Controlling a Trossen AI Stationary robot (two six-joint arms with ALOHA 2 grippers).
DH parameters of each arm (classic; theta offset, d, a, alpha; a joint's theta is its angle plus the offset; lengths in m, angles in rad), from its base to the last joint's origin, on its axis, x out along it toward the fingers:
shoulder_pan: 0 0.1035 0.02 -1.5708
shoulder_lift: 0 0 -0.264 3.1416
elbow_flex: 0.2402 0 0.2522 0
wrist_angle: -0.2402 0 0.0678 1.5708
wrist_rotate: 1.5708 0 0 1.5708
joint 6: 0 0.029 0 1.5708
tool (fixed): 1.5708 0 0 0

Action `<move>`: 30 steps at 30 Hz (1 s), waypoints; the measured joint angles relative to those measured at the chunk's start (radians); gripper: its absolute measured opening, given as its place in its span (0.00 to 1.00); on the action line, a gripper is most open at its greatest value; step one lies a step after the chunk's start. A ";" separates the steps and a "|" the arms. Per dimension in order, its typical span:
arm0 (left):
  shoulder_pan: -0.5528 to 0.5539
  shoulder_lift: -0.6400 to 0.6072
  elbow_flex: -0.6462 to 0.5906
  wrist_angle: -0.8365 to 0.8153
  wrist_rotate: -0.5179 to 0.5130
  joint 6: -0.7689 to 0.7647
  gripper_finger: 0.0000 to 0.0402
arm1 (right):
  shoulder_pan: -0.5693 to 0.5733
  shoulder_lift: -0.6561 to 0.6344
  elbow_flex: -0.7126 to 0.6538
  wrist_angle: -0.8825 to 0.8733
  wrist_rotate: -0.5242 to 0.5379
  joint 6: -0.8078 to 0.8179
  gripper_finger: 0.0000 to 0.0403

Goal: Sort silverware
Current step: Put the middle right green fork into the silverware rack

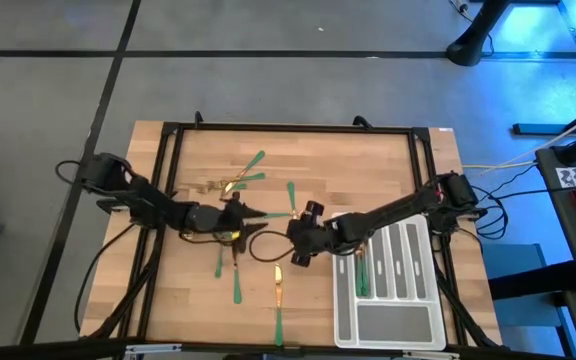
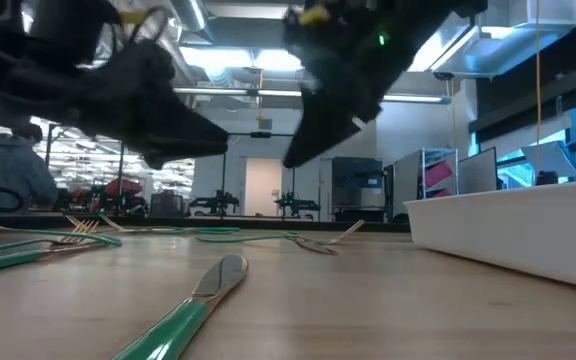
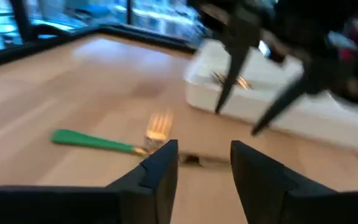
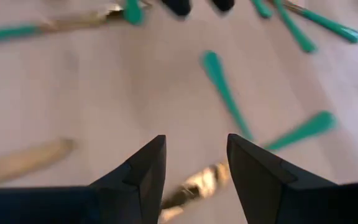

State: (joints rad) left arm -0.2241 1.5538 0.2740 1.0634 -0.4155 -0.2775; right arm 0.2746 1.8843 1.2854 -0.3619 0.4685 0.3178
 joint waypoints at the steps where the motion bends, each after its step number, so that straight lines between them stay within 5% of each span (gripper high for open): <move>1: 0.019 0.007 0.009 0.003 0.000 -0.003 0.37 | 0.000 0.000 -0.011 -0.010 0.020 -0.002 0.43; 9: 0.139 0.044 0.051 -0.027 0.008 0.042 0.50 | 0.000 0.000 -0.040 -0.154 0.288 -0.020 0.43; 17: 0.202 0.027 0.048 -0.037 0.168 0.136 0.51 | -0.044 0.000 -0.038 -0.198 0.460 -0.169 0.43; 25: 0.269 -0.099 0.065 -0.300 0.231 0.052 0.44 | -0.202 -0.063 -0.027 -0.071 0.427 -0.300 0.43; 30: 0.227 -0.111 0.060 -0.471 0.233 0.097 0.39 | -0.245 -0.064 -0.033 0.078 0.313 -0.382 0.43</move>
State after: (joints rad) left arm 0.0026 1.4427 0.3344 0.5926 -0.1828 -0.1804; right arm 0.0294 1.8200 1.2520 -0.2836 0.7811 -0.0646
